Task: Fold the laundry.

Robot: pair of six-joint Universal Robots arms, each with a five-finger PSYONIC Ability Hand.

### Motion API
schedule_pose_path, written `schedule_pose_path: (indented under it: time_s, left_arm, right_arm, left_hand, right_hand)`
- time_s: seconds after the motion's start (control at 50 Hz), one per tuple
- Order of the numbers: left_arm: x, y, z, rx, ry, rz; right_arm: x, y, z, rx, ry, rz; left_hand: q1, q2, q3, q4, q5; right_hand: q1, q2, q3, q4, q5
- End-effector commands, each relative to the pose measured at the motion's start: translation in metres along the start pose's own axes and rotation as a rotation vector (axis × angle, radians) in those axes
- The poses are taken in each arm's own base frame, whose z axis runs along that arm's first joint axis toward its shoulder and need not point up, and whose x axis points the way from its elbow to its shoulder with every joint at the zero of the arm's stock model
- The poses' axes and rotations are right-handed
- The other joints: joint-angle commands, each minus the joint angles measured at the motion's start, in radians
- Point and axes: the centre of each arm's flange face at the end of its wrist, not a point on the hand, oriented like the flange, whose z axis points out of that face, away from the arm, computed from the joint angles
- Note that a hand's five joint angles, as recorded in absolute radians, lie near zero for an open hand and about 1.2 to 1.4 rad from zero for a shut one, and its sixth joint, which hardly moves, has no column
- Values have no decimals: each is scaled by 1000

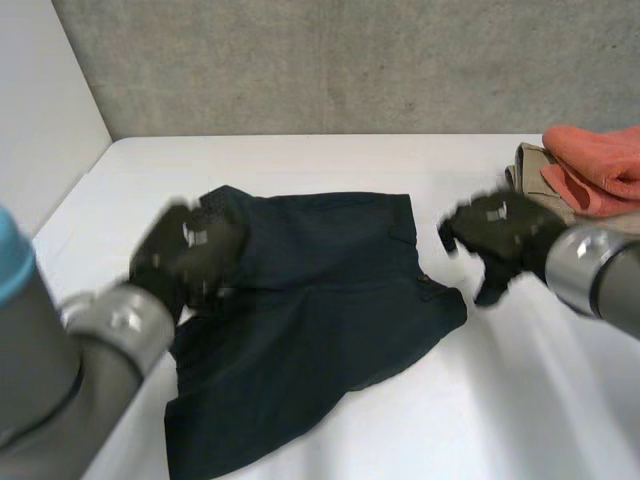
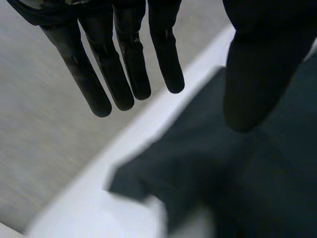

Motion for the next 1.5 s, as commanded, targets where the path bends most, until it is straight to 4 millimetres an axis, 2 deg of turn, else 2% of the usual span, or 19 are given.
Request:
schedule_pose_path:
  time_s: [0.02,0.08,0.16,0.24,0.36,0.46,0.56,0.68,0.78,0.88,1.06,1.16,1.26,1.4,1.5]
  left_arm:
    - [30,34,-56,-237,157,-156]
    - [39,44,-68,-305,209,-206]
    - [49,57,-78,-366,280,-241]
    - [55,69,-82,-415,308,-243]
    - [59,86,-66,-434,283,-245]
    - [50,96,-51,-427,190,-241]
    - [43,95,-37,-362,97,-233]
    - [41,100,-28,-342,80,-172]
    - [38,107,-20,-358,71,-120]
    - [29,108,-6,-324,7,-102]
    - [16,108,6,-274,-53,-74]
    - [9,111,11,-279,-77,-65]
    - [-2,114,17,-271,-120,-76]
    - [-4,114,20,-257,-130,-48]
    - [-9,114,24,-232,-152,-30]
  right_arm:
    - [-16,55,-5,-130,-115,-74]
    - [-25,67,-1,-108,-155,-66]
    - [-33,79,11,-54,-185,-65]
    - [-38,85,23,-14,-197,-66]
    - [-38,93,40,22,-170,-67]
    - [-45,87,47,72,-163,-76]
    - [-50,86,57,101,-163,-52]
    - [-58,77,65,141,-147,-69]
    - [-63,79,78,117,-120,-82]
    - [-68,77,89,115,-111,-99]
    - [-67,75,107,124,-68,-119]
    - [-63,74,111,122,-39,-119]
    - [-62,71,108,120,-24,-119]
    - [-67,66,100,113,-36,-123]
    - [-64,59,87,84,-41,-114]
  left_hand:
    - [149,167,168,167,170]
    - [110,129,130,128,132]
    - [-136,-117,-116,-118,-114]
    - [-210,-191,-190,-192,-188]
    - [-351,-332,-331,-333,-329]
    - [-345,-327,-325,-327,-323]
    - [-345,-327,-325,-327,-323]
    - [-342,-324,-322,-324,-320]
    - [-339,-321,-319,-321,-317]
    - [-315,-297,-296,-297,-294]
    - [-251,-233,-231,-233,-229]
    - [-245,-227,-226,-227,-223]
    - [-160,-142,-141,-142,-138]
    - [-31,-13,-11,-13,-9]
    - [362,380,381,380,384]
  right_hand:
    - [321,235,235,237,256]
    - [318,232,232,234,253]
    - [283,197,197,199,218]
    - [119,33,33,35,54]
    - [-102,-188,-187,-185,-167]
    - [-93,-179,-179,-177,-158]
    - [-47,-132,-132,-130,-112]
    - [39,-47,-47,-45,-26]
    - [97,12,12,14,32]
    - [194,109,109,111,129]
    - [514,429,429,431,449]
    - [871,786,786,788,806]
    - [871,786,786,788,807]
    - [871,786,786,788,807]
    - [871,786,786,788,807]
